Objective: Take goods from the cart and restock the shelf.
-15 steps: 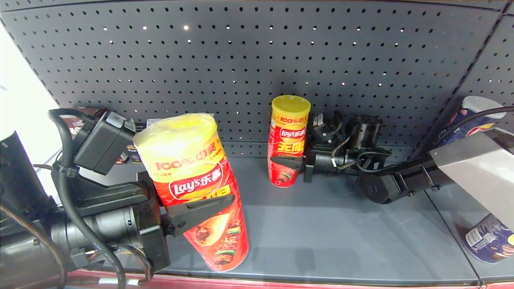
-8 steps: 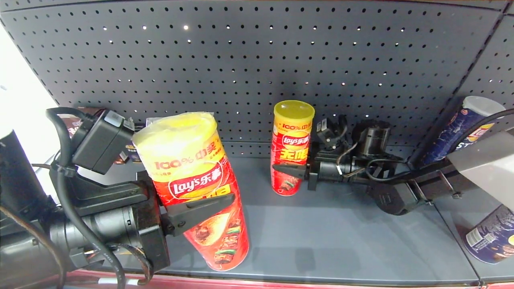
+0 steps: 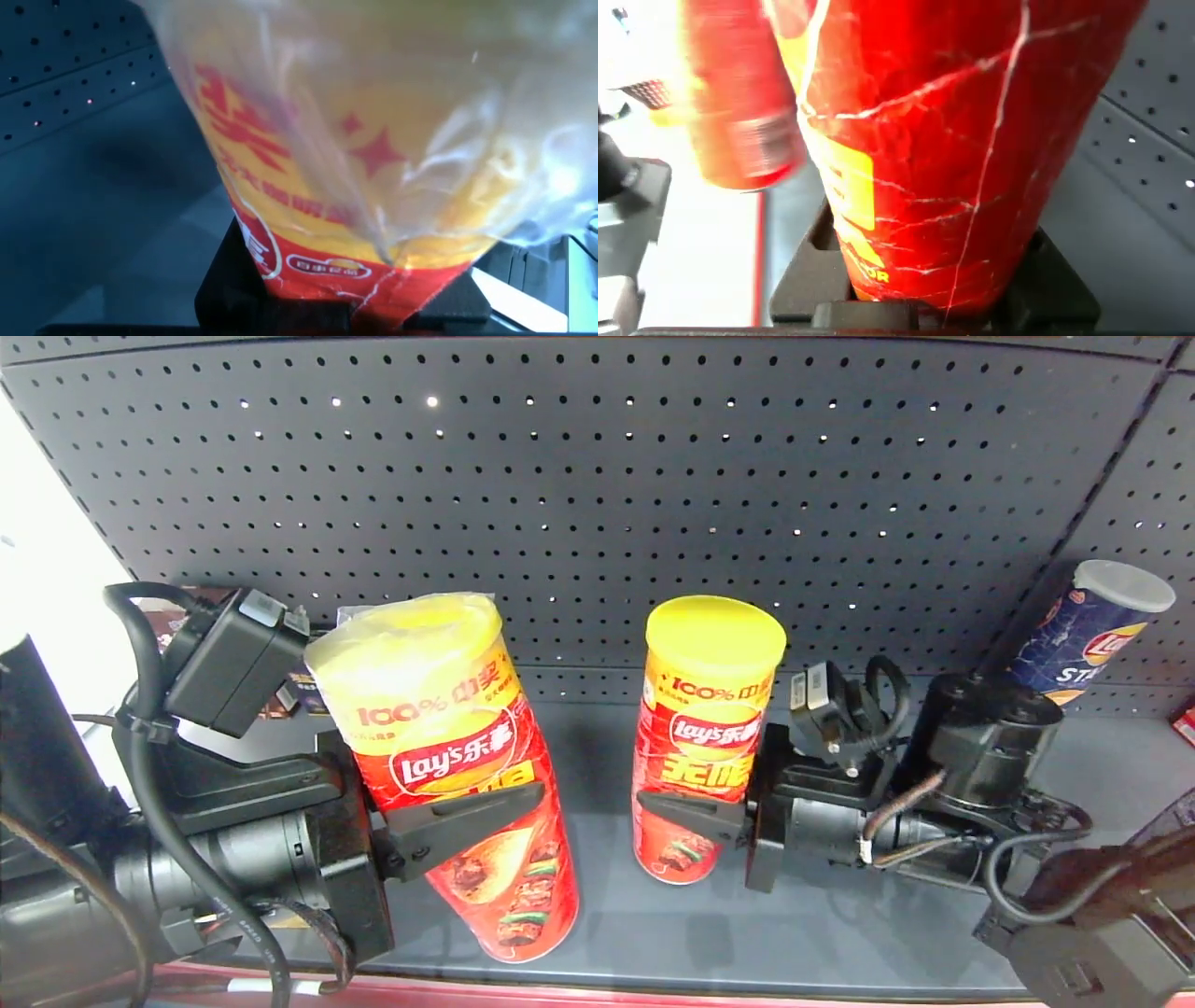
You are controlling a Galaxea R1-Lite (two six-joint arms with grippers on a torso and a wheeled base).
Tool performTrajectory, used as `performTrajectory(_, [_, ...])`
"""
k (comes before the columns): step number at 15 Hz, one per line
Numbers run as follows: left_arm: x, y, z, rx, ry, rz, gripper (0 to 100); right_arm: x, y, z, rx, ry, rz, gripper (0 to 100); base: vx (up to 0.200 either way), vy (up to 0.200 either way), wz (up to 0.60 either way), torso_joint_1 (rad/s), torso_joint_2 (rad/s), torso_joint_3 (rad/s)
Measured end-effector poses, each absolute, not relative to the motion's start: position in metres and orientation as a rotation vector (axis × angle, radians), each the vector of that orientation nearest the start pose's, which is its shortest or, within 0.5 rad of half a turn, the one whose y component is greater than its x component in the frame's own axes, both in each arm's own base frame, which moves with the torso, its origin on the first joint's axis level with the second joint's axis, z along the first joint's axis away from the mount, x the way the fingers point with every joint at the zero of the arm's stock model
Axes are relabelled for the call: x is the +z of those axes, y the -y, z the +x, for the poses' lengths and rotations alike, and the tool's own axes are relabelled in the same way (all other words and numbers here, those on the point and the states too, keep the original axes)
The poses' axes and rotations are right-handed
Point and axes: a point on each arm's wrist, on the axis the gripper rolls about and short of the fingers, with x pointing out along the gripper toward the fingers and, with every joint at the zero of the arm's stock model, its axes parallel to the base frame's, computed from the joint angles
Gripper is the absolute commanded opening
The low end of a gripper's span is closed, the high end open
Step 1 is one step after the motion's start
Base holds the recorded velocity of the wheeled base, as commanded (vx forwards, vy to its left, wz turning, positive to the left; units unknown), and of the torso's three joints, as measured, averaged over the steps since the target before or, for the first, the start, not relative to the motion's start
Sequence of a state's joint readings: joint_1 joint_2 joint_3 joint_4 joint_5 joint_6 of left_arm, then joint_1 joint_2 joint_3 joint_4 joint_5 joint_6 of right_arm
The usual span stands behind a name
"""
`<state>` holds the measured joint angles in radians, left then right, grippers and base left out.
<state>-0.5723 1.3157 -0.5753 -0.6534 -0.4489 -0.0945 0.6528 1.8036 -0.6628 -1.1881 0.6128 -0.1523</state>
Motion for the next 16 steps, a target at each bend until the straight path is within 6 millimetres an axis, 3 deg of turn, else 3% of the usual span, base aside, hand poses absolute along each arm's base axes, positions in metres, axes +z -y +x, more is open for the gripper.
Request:
performTrajectory(4, [0.221,0.119,0.167,-1.015,-0.135,-0.081,0,0.15,-0.193,0.215,1.279,0.151,-0.128,0,0.0,0.0,0.0,0.0,0.0,0.0])
performTrajectory(11, [0.22,0.118,0.167,-1.008,-0.137,-0.082,0,0.122,-0.2,0.222,1.287,0.112,-0.13,0,0.0,0.0,0.0,0.0,0.0,0.0])
performTrajectory(12, [0.219,0.117,0.167,-1.005,-0.141,-0.082,0,0.12,-0.2,0.223,1.287,0.108,-0.131,100,0.0,0.0,0.0,0.0,0.0,0.0])
performTrajectory(16, [0.218,0.116,0.168,-1.001,-0.146,-0.081,0,0.117,-0.197,0.224,1.273,0.09,-0.136,100,0.0,0.0,0.0,0.0,0.0,0.0])
